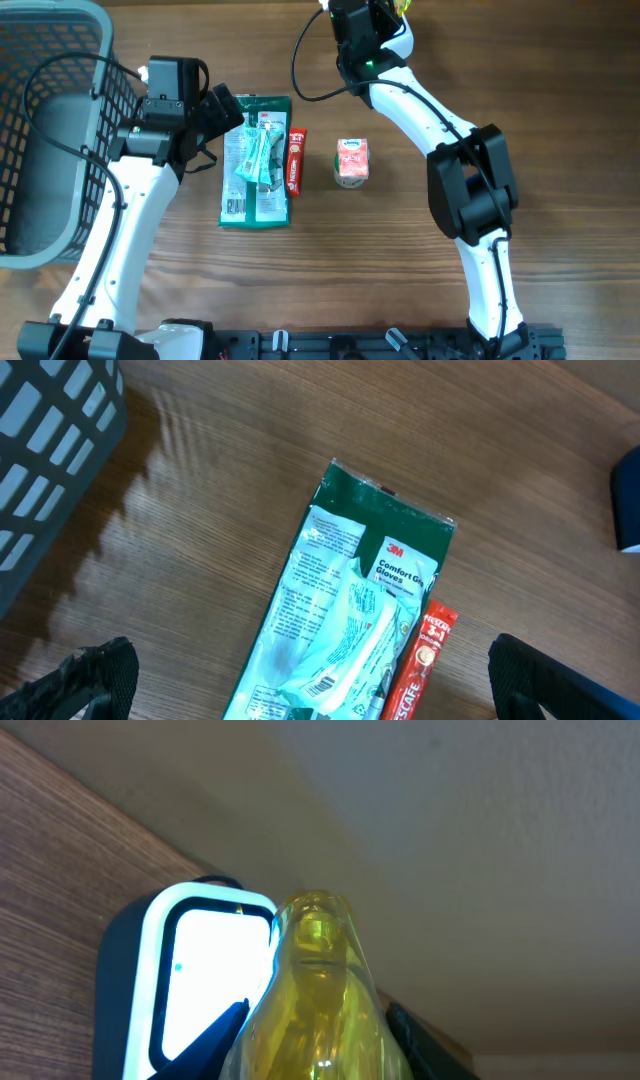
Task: Scan the item barcode
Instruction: 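Carry the Vim bottle past the scanner to the right side, then set the Vim bottle down on the right and move right gripper back, then lower the right gripper onto the Kleenex pack beside the green jar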
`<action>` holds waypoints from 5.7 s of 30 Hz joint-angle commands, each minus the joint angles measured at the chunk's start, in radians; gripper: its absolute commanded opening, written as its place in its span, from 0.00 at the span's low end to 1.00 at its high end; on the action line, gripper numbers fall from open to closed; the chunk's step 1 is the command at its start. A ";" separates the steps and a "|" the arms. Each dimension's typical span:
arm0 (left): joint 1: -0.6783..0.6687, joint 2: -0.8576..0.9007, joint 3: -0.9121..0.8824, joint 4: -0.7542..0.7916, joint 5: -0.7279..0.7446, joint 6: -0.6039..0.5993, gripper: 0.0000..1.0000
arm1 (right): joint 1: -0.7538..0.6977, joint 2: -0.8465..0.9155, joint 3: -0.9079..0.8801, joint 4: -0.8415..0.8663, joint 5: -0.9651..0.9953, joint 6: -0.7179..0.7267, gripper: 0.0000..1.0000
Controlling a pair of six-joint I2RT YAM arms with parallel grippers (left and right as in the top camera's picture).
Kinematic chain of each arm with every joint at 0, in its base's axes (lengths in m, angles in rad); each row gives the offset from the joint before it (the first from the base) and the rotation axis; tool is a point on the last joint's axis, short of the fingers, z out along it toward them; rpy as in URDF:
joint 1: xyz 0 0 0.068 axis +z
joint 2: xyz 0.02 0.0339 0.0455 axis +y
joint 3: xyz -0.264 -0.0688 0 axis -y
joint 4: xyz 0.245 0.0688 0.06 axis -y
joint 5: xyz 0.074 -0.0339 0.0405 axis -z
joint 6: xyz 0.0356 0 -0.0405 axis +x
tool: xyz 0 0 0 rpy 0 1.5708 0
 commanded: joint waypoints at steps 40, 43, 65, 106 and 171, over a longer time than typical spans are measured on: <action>0.003 -0.004 0.013 0.000 -0.006 0.001 1.00 | -0.621 -0.668 -0.574 -0.837 -0.616 0.886 0.20; 0.003 -0.004 0.013 -0.001 -0.006 0.001 1.00 | -0.621 -0.668 -0.614 -0.785 -0.608 0.886 0.23; 0.003 -0.004 0.012 0.000 -0.006 0.001 1.00 | -0.621 -0.670 -0.589 -0.781 -0.649 0.888 0.86; 0.003 -0.004 0.012 0.000 -0.006 0.001 1.00 | -0.022 -0.676 -0.512 -0.868 -0.991 1.017 0.50; 0.003 -0.004 0.013 -0.001 -0.006 0.001 1.00 | -0.022 -0.623 -0.636 -0.743 -1.007 1.124 0.36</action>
